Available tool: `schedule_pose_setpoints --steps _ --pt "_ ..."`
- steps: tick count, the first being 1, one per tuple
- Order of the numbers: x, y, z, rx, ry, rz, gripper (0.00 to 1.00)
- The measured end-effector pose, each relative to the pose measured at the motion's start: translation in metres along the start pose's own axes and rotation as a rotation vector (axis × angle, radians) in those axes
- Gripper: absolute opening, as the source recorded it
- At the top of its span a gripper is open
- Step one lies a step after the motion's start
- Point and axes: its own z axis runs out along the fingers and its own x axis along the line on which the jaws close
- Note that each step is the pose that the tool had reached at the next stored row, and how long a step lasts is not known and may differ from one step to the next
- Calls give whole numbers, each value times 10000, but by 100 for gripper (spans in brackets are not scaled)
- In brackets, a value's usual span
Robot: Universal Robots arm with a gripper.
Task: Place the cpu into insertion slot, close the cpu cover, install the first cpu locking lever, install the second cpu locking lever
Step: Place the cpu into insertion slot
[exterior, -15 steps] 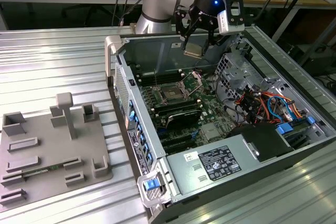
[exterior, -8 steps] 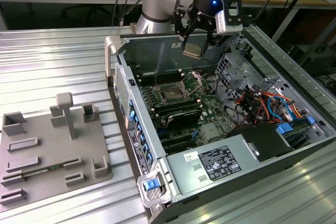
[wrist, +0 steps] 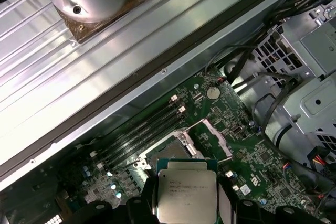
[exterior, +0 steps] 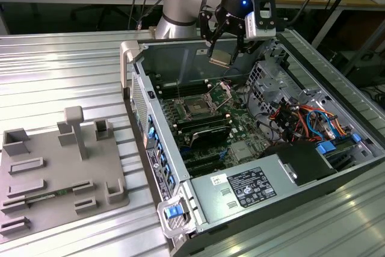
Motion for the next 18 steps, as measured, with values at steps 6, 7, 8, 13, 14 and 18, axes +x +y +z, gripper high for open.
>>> schedule_pose_setpoints --steps 6,7,8,13,14,18 --pt "0 0 0 0 -2 29 55" --pt "0 0 0 -1 -3 37 55" --pt "0 0 0 -1 -5 51 55" --pt "0 0 0 -2 -9 95 55" --pt "0 0 0 -2 -9 97 55" --pt "0 0 0 -2 -10 103 55"
